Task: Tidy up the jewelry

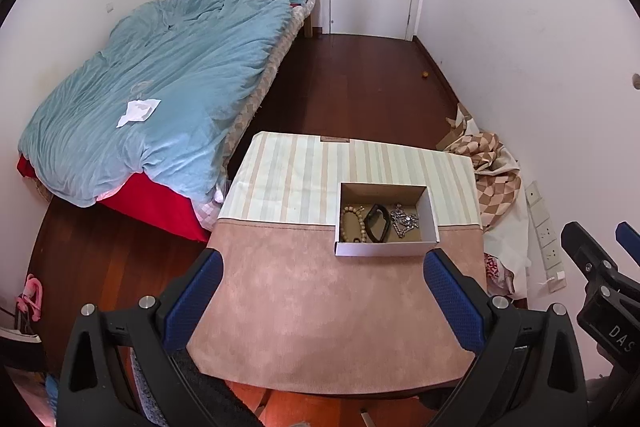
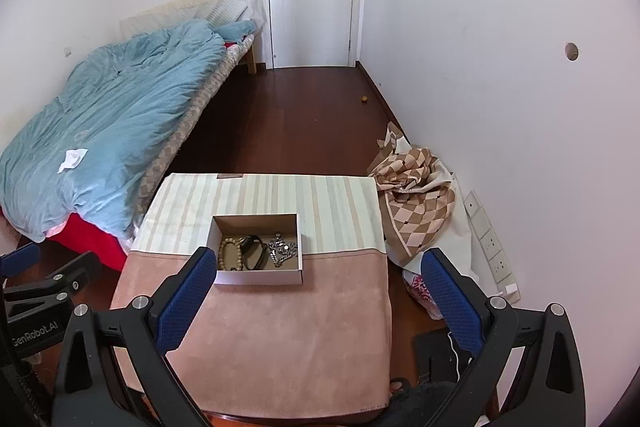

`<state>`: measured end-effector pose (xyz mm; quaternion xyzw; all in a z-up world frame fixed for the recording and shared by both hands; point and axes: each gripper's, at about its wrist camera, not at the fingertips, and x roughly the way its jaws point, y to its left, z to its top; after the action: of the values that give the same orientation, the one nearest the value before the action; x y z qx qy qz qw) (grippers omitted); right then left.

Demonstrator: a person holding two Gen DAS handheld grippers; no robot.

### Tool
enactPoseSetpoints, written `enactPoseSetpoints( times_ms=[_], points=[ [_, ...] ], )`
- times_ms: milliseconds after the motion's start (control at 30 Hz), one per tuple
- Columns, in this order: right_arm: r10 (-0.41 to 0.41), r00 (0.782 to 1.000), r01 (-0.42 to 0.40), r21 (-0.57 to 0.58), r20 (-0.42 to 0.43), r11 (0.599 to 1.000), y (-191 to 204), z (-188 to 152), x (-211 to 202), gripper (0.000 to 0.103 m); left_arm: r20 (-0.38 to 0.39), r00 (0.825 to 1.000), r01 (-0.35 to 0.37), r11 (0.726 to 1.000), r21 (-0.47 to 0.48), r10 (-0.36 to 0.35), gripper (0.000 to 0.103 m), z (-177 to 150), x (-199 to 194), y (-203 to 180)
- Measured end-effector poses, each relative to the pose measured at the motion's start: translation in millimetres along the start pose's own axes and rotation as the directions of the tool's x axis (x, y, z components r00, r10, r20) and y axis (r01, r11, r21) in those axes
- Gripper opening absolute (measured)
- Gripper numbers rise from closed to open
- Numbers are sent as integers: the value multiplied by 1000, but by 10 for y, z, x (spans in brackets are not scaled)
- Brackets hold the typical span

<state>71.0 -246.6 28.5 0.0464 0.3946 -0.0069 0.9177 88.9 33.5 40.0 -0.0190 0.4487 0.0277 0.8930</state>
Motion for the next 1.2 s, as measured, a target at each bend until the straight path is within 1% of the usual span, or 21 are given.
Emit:
enactPoseSetpoints(
  times_ms=[167, 367, 733, 1200],
  points=[
    [-1, 999, 1, -2, -41, 1000, 25, 86, 255, 103, -19, 1000, -8, 1000, 12, 8, 102, 118, 180, -42],
    [-8, 996, 7, -6, -87, 1000, 47, 115, 494, 103, -34, 999, -18, 1000, 16, 19, 102, 176, 315, -47],
    [-15, 993, 12, -23, -113, 1000, 76, 123, 603, 103, -66, 998, -8, 1000, 14, 9, 102, 168, 422, -54],
    [-7, 993, 4, -21, -116, 1000, 82, 105, 588, 103, -70, 998, -6, 1000, 10, 7, 102, 153, 412, -62]
  ],
)
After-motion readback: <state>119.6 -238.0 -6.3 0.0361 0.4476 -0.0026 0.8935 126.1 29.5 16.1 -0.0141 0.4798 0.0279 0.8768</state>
